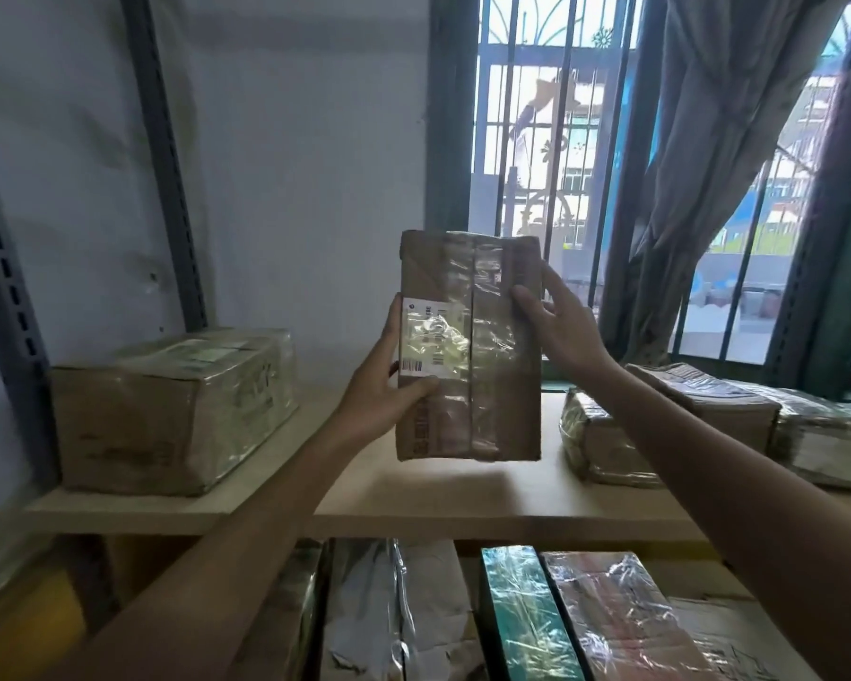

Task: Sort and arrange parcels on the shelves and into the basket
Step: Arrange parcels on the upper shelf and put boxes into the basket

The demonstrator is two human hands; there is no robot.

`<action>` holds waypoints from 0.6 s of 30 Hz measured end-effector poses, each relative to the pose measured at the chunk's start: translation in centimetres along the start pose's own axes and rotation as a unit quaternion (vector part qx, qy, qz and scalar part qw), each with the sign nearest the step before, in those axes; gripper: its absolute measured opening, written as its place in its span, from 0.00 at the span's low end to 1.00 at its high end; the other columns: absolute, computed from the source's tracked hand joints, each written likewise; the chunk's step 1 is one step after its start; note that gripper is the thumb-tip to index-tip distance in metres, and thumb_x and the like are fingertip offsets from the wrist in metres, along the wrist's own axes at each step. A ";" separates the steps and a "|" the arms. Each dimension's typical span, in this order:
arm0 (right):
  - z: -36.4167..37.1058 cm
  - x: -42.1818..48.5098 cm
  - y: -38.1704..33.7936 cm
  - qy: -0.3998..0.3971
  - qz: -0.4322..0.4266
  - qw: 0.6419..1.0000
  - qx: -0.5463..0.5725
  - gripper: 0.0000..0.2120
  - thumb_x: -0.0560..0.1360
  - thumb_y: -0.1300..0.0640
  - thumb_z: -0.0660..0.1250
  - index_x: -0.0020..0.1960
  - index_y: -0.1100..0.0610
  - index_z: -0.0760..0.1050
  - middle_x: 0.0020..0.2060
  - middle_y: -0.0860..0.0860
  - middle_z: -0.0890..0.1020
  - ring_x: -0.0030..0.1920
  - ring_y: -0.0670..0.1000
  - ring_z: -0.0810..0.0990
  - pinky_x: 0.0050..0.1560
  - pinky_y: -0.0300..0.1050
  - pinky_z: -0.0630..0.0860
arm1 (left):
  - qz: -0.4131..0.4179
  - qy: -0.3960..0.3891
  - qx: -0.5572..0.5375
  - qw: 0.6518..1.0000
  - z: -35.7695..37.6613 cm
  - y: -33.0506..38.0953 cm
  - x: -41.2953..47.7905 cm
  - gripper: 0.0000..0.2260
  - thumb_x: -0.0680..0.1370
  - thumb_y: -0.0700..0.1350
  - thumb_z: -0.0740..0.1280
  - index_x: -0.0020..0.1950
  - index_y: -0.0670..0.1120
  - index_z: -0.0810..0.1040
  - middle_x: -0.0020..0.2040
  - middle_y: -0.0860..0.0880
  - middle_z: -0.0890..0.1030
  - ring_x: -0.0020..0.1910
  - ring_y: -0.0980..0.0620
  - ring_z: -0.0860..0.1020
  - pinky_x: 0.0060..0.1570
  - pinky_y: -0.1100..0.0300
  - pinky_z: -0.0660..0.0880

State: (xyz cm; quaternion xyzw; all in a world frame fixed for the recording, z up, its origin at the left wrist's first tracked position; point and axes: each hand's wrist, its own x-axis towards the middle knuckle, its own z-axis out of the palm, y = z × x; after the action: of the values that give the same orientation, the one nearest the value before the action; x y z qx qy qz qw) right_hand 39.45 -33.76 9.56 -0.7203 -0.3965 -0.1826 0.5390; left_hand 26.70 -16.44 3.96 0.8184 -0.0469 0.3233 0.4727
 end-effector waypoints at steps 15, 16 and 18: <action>6.5 1.0 -0.9 -0.027 0.185 0.982 0.010 0.31 0.76 0.48 0.65 0.75 0.47 0.55 0.65 0.54 0.73 0.61 0.59 0.75 0.62 0.55 0.73 | -0.036 0.018 0.012 0.999 -3.0 -1.9 -2.6 0.39 0.63 0.52 0.77 0.66 0.63 0.57 0.66 0.58 0.66 0.62 0.54 0.70 0.49 0.65 0.73; 7.0 1.0 -0.8 -0.073 0.245 0.967 0.009 0.28 0.76 0.50 0.65 0.73 0.49 0.59 0.63 0.56 0.74 0.59 0.60 0.76 0.58 0.58 0.76 | -0.042 0.002 0.040 0.998 -3.4 -2.4 -3.1 0.42 0.62 0.53 0.78 0.68 0.63 0.56 0.66 0.56 0.66 0.63 0.55 0.70 0.51 0.63 0.73; 7.9 0.1 -0.9 -0.214 0.326 0.921 -0.006 0.21 0.76 0.52 0.64 0.67 0.55 0.68 0.53 0.59 0.74 0.46 0.60 0.77 0.41 0.57 0.81 | -0.068 0.012 0.084 0.994 -4.3 -3.4 -3.8 0.39 0.63 0.54 0.77 0.69 0.58 0.61 0.65 0.53 0.70 0.60 0.55 0.71 0.55 0.61 0.71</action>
State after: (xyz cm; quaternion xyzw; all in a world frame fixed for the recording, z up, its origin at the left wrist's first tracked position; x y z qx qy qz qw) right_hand 37.56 -26.39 7.43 -0.8350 -0.2444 0.1596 0.4663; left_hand 22.91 -11.96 0.73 0.8525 0.0416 0.3034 0.4236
